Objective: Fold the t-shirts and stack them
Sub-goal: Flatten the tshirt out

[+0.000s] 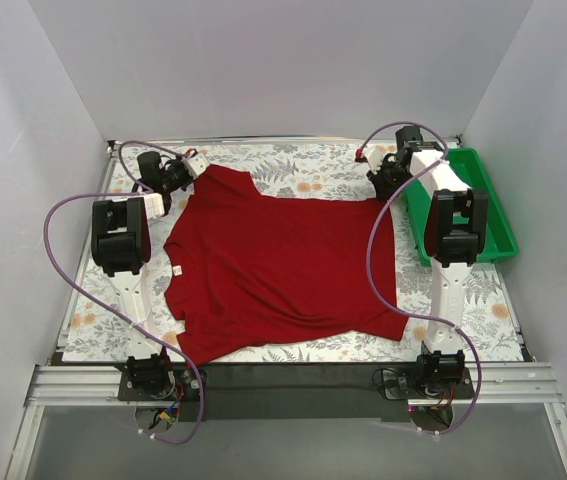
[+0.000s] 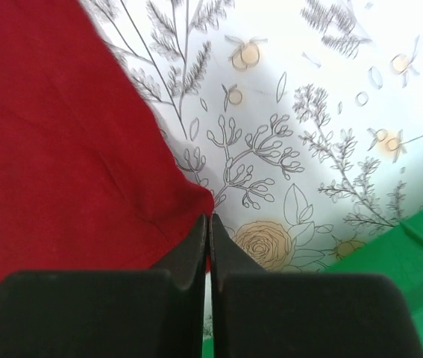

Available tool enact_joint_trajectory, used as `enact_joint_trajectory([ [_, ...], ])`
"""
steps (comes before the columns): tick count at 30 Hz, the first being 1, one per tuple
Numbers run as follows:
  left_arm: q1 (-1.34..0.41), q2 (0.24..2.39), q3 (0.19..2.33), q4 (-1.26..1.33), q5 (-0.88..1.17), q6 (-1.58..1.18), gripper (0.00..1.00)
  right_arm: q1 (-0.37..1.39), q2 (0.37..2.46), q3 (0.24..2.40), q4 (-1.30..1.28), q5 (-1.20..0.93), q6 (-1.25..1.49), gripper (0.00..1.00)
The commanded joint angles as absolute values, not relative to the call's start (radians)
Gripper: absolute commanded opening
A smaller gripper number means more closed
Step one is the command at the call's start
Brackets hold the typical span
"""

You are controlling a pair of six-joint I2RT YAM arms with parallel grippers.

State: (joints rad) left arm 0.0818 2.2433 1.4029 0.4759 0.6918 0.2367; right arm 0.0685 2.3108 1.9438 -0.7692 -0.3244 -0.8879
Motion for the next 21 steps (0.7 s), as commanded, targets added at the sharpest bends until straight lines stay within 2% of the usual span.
enact_joint_trajectory([
  [1,0.077,2.126,1.456,0.54,0.695,0.14,0.0,0.069,2.186,2.045,-0.779,-0.452,-0.845,0.01],
  [9,0.077,2.054,1.548,0.719,0.67,-0.119,0.0,0.071,2.097,2.259,-0.701,-0.488,-0.573,0.01],
  [15,0.072,1.97,1.608,0.799,0.664,-0.27,0.0,0.071,1.875,2.108,-0.485,-0.446,-0.474,0.01],
  [21,0.071,1.885,1.568,0.825,0.653,-0.294,0.0,0.069,1.793,2.037,-0.469,-0.44,-0.495,0.01],
])
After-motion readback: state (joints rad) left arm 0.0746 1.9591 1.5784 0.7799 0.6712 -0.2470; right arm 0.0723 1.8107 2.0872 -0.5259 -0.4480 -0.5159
